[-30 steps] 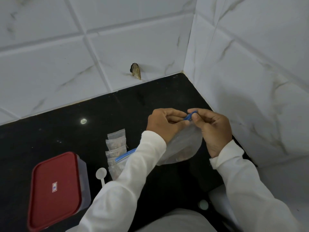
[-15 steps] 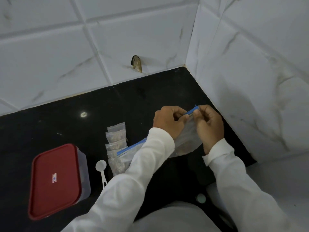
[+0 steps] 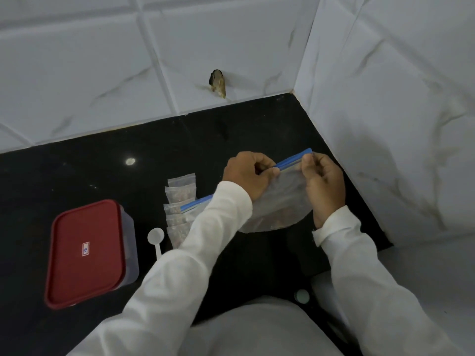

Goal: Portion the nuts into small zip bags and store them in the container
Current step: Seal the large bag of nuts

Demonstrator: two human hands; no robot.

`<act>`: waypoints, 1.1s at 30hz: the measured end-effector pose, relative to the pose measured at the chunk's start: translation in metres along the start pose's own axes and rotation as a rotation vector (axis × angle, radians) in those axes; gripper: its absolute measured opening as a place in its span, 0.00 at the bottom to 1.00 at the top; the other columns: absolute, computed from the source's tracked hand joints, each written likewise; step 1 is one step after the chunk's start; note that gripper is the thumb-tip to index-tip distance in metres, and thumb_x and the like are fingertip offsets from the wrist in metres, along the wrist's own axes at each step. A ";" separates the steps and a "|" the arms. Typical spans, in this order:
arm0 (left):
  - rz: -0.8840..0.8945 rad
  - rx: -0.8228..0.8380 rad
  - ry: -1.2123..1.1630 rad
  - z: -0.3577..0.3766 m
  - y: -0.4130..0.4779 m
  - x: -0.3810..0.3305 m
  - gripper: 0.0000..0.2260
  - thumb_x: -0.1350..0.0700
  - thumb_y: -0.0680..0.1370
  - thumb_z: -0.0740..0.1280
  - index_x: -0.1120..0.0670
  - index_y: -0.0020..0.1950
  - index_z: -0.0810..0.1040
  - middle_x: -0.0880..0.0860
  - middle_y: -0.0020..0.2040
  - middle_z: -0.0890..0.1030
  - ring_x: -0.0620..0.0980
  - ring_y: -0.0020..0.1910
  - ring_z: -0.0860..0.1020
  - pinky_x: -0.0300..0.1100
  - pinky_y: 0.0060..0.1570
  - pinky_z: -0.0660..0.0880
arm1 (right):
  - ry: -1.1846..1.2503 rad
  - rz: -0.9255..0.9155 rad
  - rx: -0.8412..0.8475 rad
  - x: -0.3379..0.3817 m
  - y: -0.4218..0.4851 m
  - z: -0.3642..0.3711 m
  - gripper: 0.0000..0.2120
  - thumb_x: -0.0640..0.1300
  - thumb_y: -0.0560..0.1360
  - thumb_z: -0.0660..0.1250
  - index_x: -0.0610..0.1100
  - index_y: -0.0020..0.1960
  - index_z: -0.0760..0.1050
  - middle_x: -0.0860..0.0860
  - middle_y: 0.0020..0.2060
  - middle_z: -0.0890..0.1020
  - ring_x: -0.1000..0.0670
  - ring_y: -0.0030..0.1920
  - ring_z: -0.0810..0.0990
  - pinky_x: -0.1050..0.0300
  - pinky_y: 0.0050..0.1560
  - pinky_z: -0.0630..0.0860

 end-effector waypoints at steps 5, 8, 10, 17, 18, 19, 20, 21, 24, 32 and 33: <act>0.000 -0.016 0.031 0.011 -0.001 -0.004 0.03 0.53 0.79 0.68 0.47 0.52 0.80 0.44 0.45 0.80 0.45 0.48 0.78 0.41 0.54 0.76 | -0.052 0.026 0.081 -0.005 -0.003 0.007 0.09 0.52 0.74 0.70 0.46 0.47 0.80 0.51 0.44 0.84 0.52 0.47 0.82 0.51 0.51 0.78; -0.019 0.044 0.091 0.017 -0.006 0.000 0.03 0.48 0.78 0.68 0.44 0.51 0.79 0.45 0.47 0.80 0.46 0.49 0.79 0.48 0.57 0.77 | -0.068 0.060 -0.021 -0.010 -0.001 -0.002 0.05 0.47 0.76 0.69 0.46 0.45 0.79 0.51 0.43 0.83 0.51 0.46 0.82 0.48 0.53 0.79; -0.024 0.050 0.163 0.006 -0.008 0.012 0.04 0.45 0.77 0.69 0.42 0.49 0.80 0.44 0.48 0.81 0.46 0.49 0.79 0.49 0.56 0.78 | -0.031 0.113 -0.067 -0.017 0.001 -0.006 0.06 0.47 0.77 0.67 0.44 0.46 0.79 0.48 0.44 0.83 0.49 0.46 0.82 0.46 0.53 0.80; -0.065 -0.030 0.016 -0.018 -0.012 0.045 0.03 0.51 0.72 0.75 0.43 0.43 0.83 0.42 0.42 0.83 0.41 0.44 0.81 0.44 0.53 0.80 | 0.058 0.133 0.014 -0.021 -0.002 0.002 0.07 0.50 0.73 0.71 0.47 0.47 0.81 0.49 0.44 0.84 0.48 0.47 0.83 0.44 0.54 0.79; -0.068 -0.028 0.010 -0.018 -0.011 0.046 0.03 0.51 0.72 0.76 0.44 0.43 0.84 0.42 0.41 0.84 0.41 0.44 0.81 0.44 0.53 0.80 | 0.075 0.135 0.029 -0.021 -0.004 0.002 0.09 0.51 0.72 0.73 0.47 0.48 0.81 0.49 0.44 0.85 0.48 0.48 0.83 0.45 0.54 0.79; -0.068 -0.031 0.006 -0.017 -0.010 0.048 0.03 0.51 0.72 0.76 0.44 0.43 0.84 0.42 0.41 0.84 0.41 0.44 0.81 0.44 0.53 0.80 | 0.088 0.132 0.049 -0.021 -0.006 0.003 0.10 0.50 0.71 0.74 0.47 0.49 0.81 0.50 0.45 0.85 0.49 0.48 0.84 0.47 0.53 0.79; -0.063 -0.033 0.005 -0.018 -0.009 0.049 0.03 0.50 0.72 0.76 0.44 0.43 0.84 0.42 0.42 0.84 0.41 0.44 0.81 0.44 0.53 0.80 | 0.096 0.127 0.067 -0.021 -0.008 0.004 0.12 0.49 0.70 0.75 0.46 0.51 0.81 0.50 0.45 0.85 0.50 0.48 0.84 0.49 0.52 0.79; -0.055 -0.029 0.010 -0.018 -0.009 0.049 0.03 0.48 0.72 0.75 0.43 0.44 0.84 0.42 0.42 0.84 0.41 0.45 0.81 0.45 0.53 0.80 | 0.109 0.121 0.074 -0.020 -0.010 0.005 0.12 0.48 0.70 0.76 0.45 0.51 0.81 0.50 0.45 0.85 0.52 0.47 0.84 0.52 0.50 0.79; -0.043 0.023 0.105 -0.023 -0.012 0.050 0.05 0.45 0.74 0.72 0.42 0.48 0.82 0.42 0.46 0.82 0.43 0.49 0.80 0.46 0.55 0.79 | 0.196 0.136 0.028 -0.020 -0.011 0.002 0.09 0.42 0.71 0.75 0.40 0.49 0.81 0.50 0.40 0.85 0.54 0.40 0.84 0.56 0.45 0.77; -0.089 -0.132 -0.212 -0.075 -0.033 0.088 0.08 0.56 0.73 0.75 0.48 0.50 0.81 0.45 0.46 0.83 0.42 0.46 0.82 0.37 0.47 0.78 | 0.256 0.163 -0.026 -0.031 -0.007 -0.001 0.05 0.39 0.73 0.73 0.45 0.47 0.79 0.47 0.43 0.83 0.47 0.45 0.83 0.50 0.47 0.80; -0.099 -0.199 -0.327 -0.075 -0.035 0.092 0.10 0.58 0.72 0.75 0.51 0.52 0.81 0.46 0.46 0.84 0.41 0.44 0.83 0.34 0.44 0.79 | 0.253 0.162 -0.028 -0.031 -0.007 0.000 0.05 0.38 0.73 0.72 0.46 0.47 0.78 0.48 0.43 0.83 0.48 0.44 0.83 0.52 0.45 0.79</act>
Point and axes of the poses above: each hand's wrist, its own y-axis towards the middle knuckle, its own z-axis out of the palm, x = y × z, the point moved 9 cm from there along y, towards the middle knuckle
